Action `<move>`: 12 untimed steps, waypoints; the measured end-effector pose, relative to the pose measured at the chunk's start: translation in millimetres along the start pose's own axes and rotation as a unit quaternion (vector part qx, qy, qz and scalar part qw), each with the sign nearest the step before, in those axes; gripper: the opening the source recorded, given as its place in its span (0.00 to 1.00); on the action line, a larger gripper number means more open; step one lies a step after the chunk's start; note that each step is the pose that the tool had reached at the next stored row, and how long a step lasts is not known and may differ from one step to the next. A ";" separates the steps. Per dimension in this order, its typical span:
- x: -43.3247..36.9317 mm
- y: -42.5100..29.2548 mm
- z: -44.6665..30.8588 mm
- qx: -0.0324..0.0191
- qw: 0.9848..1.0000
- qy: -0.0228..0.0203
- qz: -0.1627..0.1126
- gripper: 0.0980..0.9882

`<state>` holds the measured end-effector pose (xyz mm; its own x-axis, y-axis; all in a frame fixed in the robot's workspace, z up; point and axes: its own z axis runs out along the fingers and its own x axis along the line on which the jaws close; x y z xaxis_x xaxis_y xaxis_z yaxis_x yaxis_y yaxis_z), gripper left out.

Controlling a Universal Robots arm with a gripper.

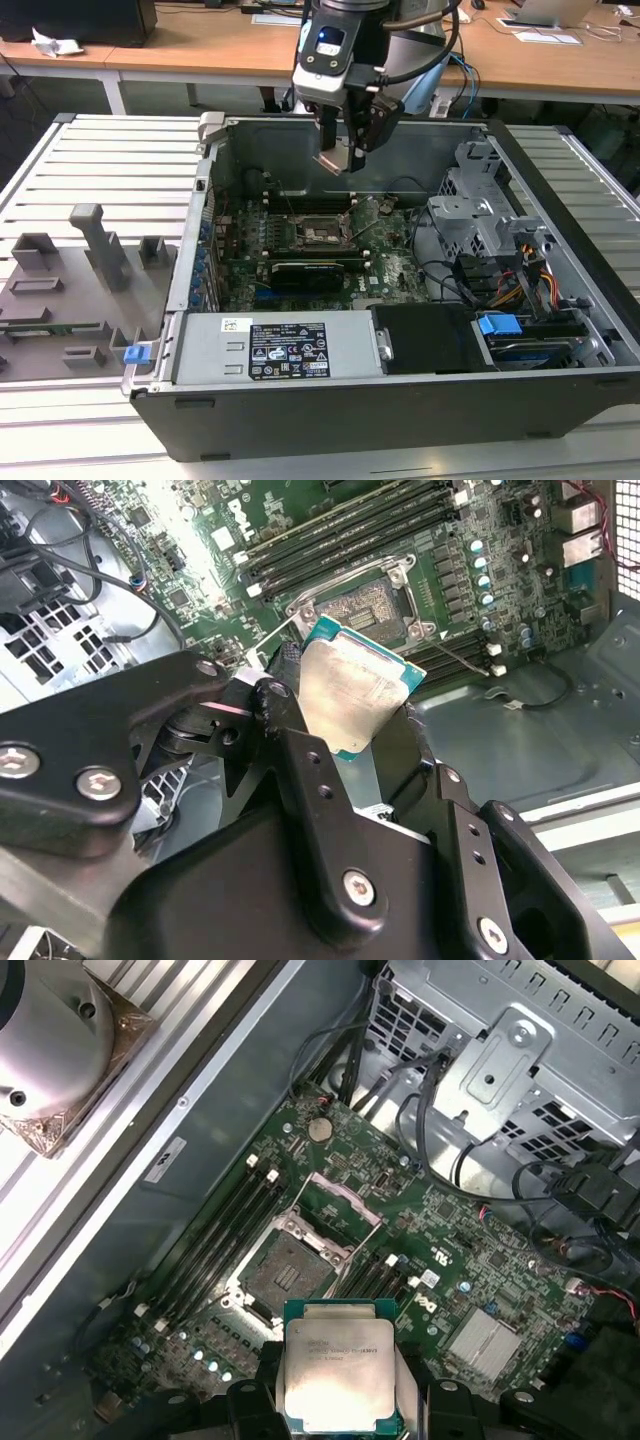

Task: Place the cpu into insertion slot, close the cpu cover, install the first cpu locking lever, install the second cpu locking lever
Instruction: 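Place the cpu into insertion slot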

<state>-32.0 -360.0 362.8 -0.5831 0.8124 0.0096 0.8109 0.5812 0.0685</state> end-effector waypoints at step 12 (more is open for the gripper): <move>0.0 -0.4 5.1 0.000 1.000 -0.001 0.022 0.48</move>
<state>-32.0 -360.0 357.6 -0.5473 0.8369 0.0097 0.8353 0.5455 0.0685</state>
